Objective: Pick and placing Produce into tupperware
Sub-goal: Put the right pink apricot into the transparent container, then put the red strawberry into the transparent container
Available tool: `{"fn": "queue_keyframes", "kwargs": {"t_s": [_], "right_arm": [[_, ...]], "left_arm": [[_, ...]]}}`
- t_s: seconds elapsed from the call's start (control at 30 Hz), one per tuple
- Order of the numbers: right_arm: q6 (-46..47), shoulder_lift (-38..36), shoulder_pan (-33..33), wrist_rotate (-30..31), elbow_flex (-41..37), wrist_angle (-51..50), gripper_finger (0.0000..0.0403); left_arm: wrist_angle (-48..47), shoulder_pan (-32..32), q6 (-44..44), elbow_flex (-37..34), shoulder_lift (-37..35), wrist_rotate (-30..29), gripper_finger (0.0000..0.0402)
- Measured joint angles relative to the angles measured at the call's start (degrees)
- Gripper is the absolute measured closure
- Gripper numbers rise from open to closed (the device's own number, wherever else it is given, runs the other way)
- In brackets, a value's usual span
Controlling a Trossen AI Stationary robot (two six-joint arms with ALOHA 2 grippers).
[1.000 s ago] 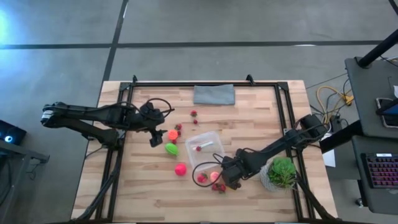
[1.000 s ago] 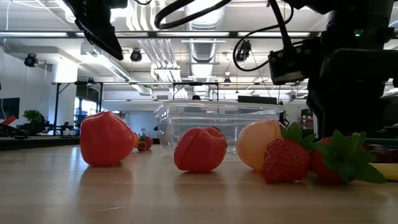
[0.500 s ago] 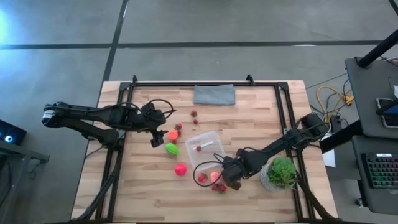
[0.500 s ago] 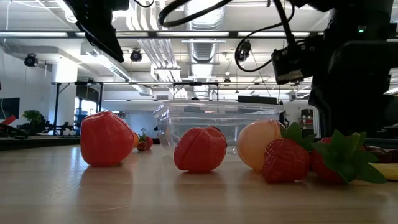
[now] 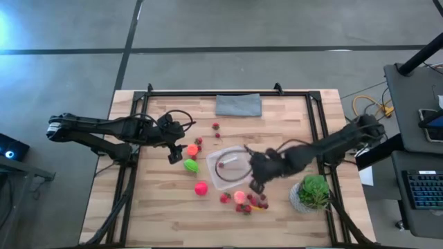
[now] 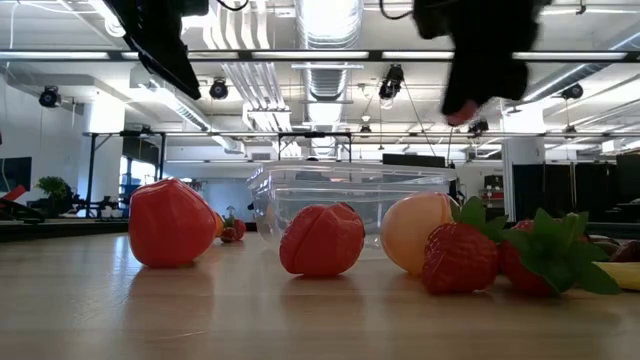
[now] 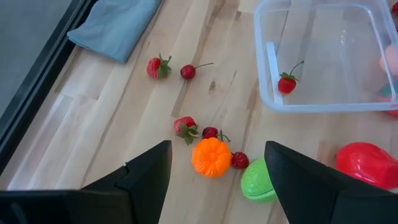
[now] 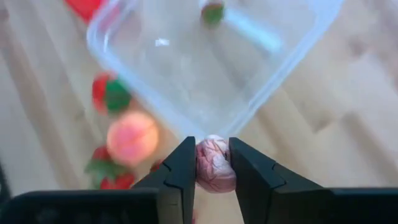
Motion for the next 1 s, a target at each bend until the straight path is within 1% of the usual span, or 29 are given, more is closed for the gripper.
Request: {"fn": "queue_keyframes", "kwargs": {"t_s": [0.07, 0.13, 0.23, 0.33, 0.53, 0.67, 0.73, 0.8, 0.9, 1.0], "right_arm": [[-4.19, 0.85, -3.54, -2.72, 0.54, 0.32, 0.0321], [-7.27, 2.55, -7.26, -7.73, 0.73, 1.12, 0.0321], [-8.28, 5.71, -11.38, -11.98, 0.73, 3.13, 0.0312], [-8.33, 7.58, -12.94, -12.75, 2.46, 4.75, 0.0284], [-9.38, 8.94, -12.91, -12.78, 6.78, 6.03, 0.0206], [-9.58, 8.97, -12.95, -11.48, 8.77, 5.63, 0.017], [-9.56, 8.2, -12.89, -8.79, 9.55, 4.45, 0.0159], [-9.19, 7.06, -12.72, -4.83, 10.67, 2.64, 0.0151], [-7.61, 4.89, -12.78, 0.09, 12.81, -3.0, 0.0146], [-4.15, 3.24, -13.42, 2.89, 14.37, -9.52, 0.0145]], "left_arm": [[0.66, 0.0, 0.02, 0.0, 0.26, -0.02, 0.0159], [0.27, 0.0, -0.02, -0.03, 0.39, -0.02, 0.0159], [0.33, -0.02, -0.35, -0.04, 0.62, -0.06, 0.0159], [0.24, 0.0, -0.44, -0.09, 0.72, -0.04, 0.0159], [0.12, 0.0, -0.5, -0.09, 1.37, -0.04, 0.0159], [0.29, 0.0, -0.51, -0.31, 1.51, -0.11, 0.0159], [0.32, 0.11, -0.52, -0.91, 1.53, -0.65, 0.0159], [0.31, 0.17, -0.62, -2.06, 1.57, -1.12, 0.0159], [1.36, 0.28, -0.71, -4.58, 1.67, -0.03, 0.0159], [4.31, 1.34, -1.0, -6.09, 3.02, 2.46, 0.0159]]}}
